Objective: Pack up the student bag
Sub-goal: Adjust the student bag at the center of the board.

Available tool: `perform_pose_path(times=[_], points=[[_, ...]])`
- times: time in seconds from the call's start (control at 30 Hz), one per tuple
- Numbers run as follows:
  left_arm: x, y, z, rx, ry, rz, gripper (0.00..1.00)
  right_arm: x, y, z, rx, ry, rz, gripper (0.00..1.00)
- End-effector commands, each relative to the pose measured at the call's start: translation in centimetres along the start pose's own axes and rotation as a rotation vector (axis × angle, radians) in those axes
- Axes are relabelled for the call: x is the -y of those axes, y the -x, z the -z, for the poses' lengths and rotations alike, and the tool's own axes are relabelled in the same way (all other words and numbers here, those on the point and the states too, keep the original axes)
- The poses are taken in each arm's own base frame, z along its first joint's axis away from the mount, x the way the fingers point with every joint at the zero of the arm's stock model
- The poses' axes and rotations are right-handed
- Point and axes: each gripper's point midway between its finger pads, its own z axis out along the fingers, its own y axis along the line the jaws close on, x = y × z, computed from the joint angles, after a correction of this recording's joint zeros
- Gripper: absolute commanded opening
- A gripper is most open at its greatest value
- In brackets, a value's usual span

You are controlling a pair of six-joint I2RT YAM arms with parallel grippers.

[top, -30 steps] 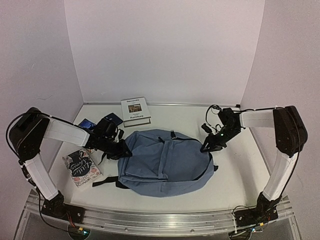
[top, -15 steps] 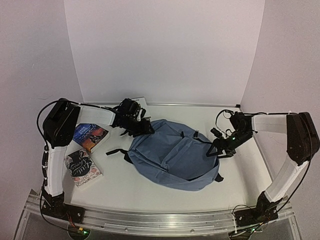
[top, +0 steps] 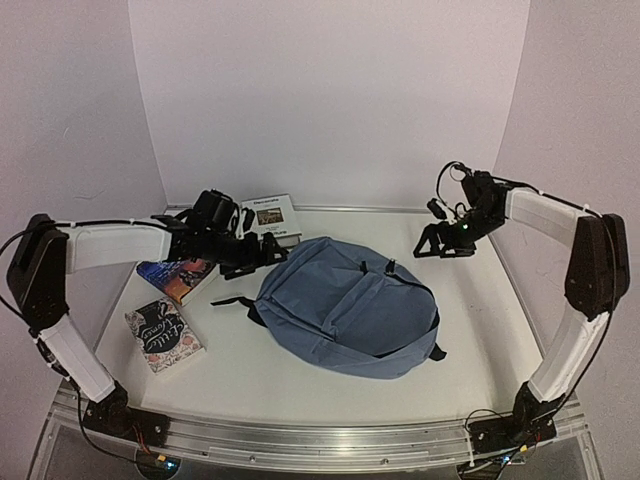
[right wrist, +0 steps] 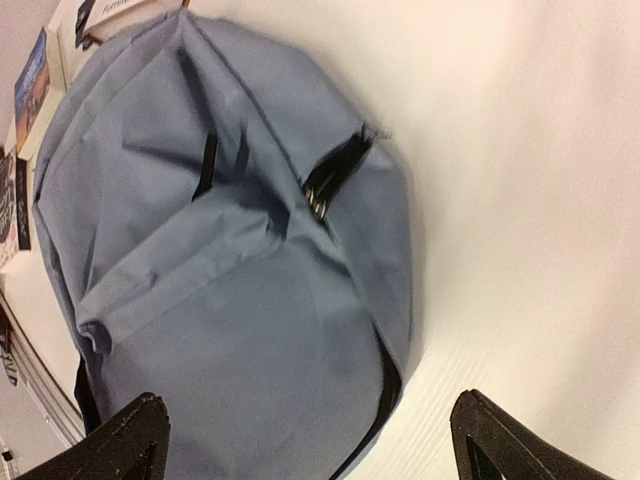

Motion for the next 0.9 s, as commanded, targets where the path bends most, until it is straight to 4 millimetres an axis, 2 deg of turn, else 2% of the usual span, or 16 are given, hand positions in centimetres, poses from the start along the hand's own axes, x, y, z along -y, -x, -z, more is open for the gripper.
perform_pose_path(times=[0.0, 0.07, 0.13, 0.23, 0.37, 0.47, 0.7, 0.87], points=[[-1.4, -3.9, 1.7, -0.015, 0.021, 0.102, 1.00, 1.3, 3.6, -2.6, 0.011, 0.016, -0.065, 0.98], [-1.6, -5.6, 2.3, -0.020, 0.001, 0.137, 0.99, 1.5, 4.3, -4.0, 0.000, 0.043, -0.085, 0.98], [-1.7, -7.1, 2.4, -0.022, -0.019, 0.158, 0.99, 1.7, 4.2, -5.5, -0.025, 0.073, -0.108, 0.98], [-2.1, -8.3, 1.9, -0.032, -0.018, 0.175, 0.99, 1.7, 2.9, -7.7, -0.077, 0.125, -0.149, 0.98], [-1.8, -8.6, -0.4, -0.062, -0.016, 0.160, 0.98, 1.0, 0.3, -8.8, -0.140, 0.187, -0.188, 0.98], [-1.3, -8.2, -2.6, -0.091, -0.027, 0.166, 0.94, 0.4, -2.0, -8.8, -0.180, 0.213, -0.204, 0.98], [2.0, -6.4, -7.3, -0.129, -0.118, 0.100, 0.87, -1.2, -7.8, -7.1, -0.259, 0.248, -0.211, 0.97], [5.2, -3.5, -10.3, -0.141, -0.179, 0.032, 0.85, -3.0, -10.4, -5.0, -0.275, 0.290, -0.209, 0.97]])
